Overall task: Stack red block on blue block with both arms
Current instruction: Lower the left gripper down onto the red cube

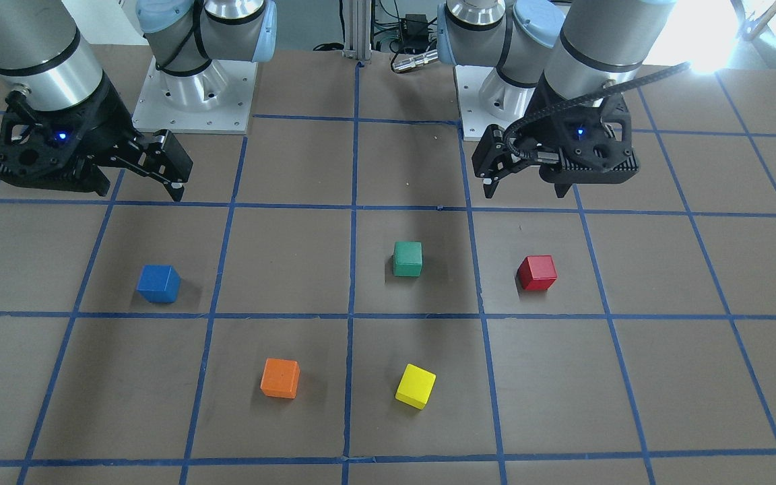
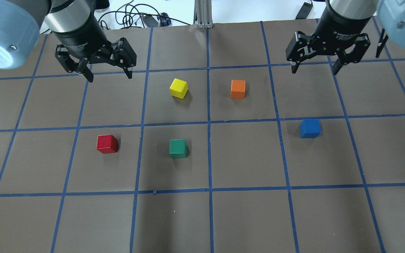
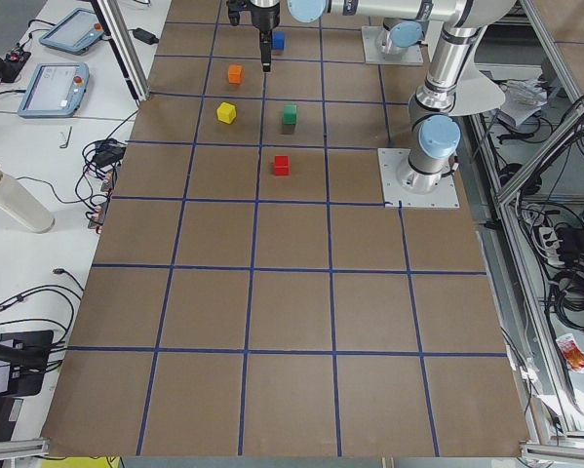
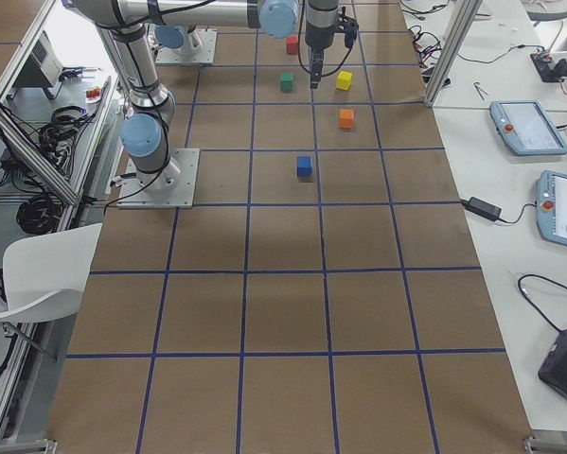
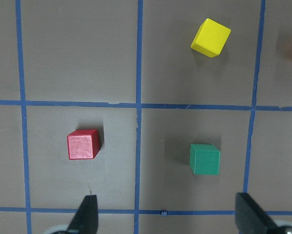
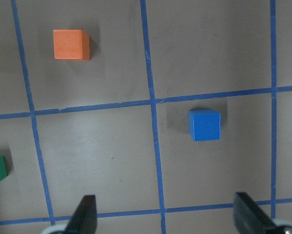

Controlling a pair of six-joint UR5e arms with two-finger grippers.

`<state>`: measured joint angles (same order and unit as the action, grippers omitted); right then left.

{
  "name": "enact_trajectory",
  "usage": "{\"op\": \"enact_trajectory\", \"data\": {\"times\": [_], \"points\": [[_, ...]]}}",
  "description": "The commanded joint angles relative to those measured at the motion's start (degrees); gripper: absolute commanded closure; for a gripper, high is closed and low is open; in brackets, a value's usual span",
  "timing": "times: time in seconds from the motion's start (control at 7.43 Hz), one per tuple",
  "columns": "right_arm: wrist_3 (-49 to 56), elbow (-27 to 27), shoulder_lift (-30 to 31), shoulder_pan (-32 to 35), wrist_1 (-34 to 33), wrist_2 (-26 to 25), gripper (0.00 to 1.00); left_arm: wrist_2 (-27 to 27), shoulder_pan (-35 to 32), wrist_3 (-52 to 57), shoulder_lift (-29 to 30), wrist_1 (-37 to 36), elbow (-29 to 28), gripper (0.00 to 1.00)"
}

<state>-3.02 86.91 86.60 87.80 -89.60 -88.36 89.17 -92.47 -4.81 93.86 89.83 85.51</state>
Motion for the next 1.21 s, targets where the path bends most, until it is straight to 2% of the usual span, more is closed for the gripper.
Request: {"op": "enact_trajectory", "data": {"times": [0.0,0.27,0.54,0.67,1.08], "points": [[-0.6,0.0,0.1,-0.1,0.0,0.0,0.0,0.2,0.1,0.5,-0.1,0.3,0.3,0.0],[-0.7,0.1,0.1,-0.1,0.0,-0.6,0.0,0.1,1.3,1.2,-0.1,-0.6,2.3,0.0],[-0.8,0.2,0.2,-0.1,0.0,-0.7,0.0,0.0,11.2,9.9,0.4,-1.8,6.5,0.0],[-0.8,0.2,0.2,-0.1,0.0,-0.8,0.0,0.0,15.2,14.4,1.9,-5.7,9.7,0.0],[-0.8,0.3,0.2,-0.1,0.0,-0.9,0.0,0.1,16.4,13.8,4.4,-25.3,24.4,0.0]]}}
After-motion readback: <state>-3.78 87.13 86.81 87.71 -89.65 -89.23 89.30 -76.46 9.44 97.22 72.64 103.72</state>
